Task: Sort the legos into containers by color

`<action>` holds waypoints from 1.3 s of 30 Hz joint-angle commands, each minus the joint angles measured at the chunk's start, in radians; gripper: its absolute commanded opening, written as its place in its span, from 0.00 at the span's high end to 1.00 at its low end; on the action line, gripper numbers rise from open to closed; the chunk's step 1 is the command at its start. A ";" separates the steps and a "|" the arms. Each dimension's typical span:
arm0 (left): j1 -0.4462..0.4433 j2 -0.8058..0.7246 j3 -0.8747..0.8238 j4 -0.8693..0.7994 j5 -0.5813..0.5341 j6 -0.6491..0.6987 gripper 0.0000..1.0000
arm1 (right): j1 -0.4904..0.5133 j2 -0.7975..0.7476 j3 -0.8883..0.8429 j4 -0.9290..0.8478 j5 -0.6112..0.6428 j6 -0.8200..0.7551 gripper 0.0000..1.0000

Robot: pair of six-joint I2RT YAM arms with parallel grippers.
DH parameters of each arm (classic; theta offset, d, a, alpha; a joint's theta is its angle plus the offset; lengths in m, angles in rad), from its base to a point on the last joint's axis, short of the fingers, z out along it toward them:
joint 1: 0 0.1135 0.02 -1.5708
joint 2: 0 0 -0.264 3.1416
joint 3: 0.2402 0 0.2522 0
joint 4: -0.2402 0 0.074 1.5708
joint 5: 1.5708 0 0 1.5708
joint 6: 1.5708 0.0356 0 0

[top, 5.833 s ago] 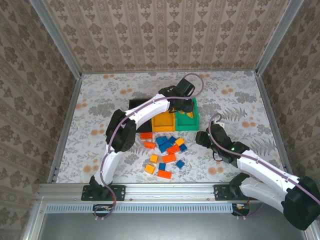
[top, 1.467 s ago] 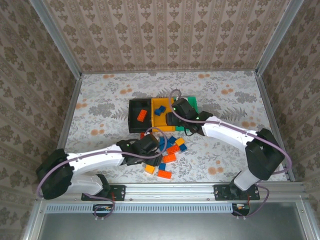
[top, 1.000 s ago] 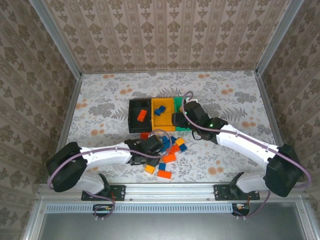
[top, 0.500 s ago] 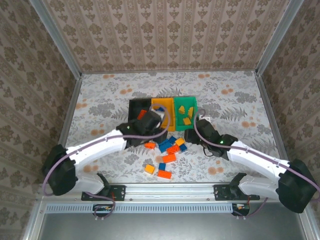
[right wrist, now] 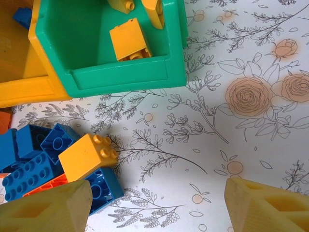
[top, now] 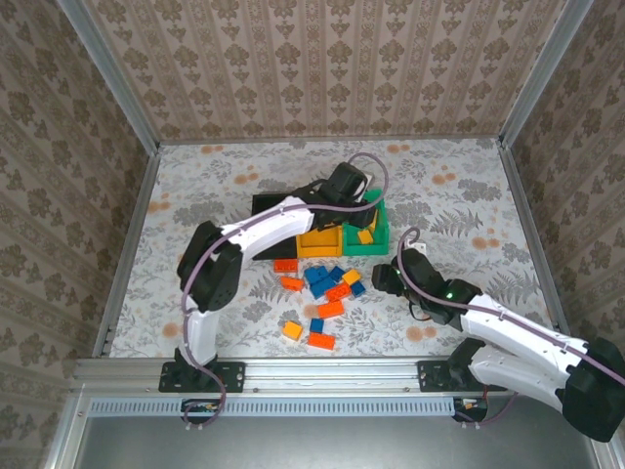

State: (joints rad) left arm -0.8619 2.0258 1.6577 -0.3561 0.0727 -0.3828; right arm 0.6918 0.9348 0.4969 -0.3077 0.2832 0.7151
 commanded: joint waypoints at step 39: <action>-0.056 -1.176 -1.015 -0.046 -0.271 -0.280 0.00 | 0.094 0.491 0.160 -0.001 0.003 -0.109 0.36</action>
State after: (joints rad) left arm -0.9268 0.8879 0.6575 -0.3412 -0.1478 -0.6155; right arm 0.7883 1.4269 0.6575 -0.2256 0.2066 0.5762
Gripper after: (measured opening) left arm 0.998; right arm 0.650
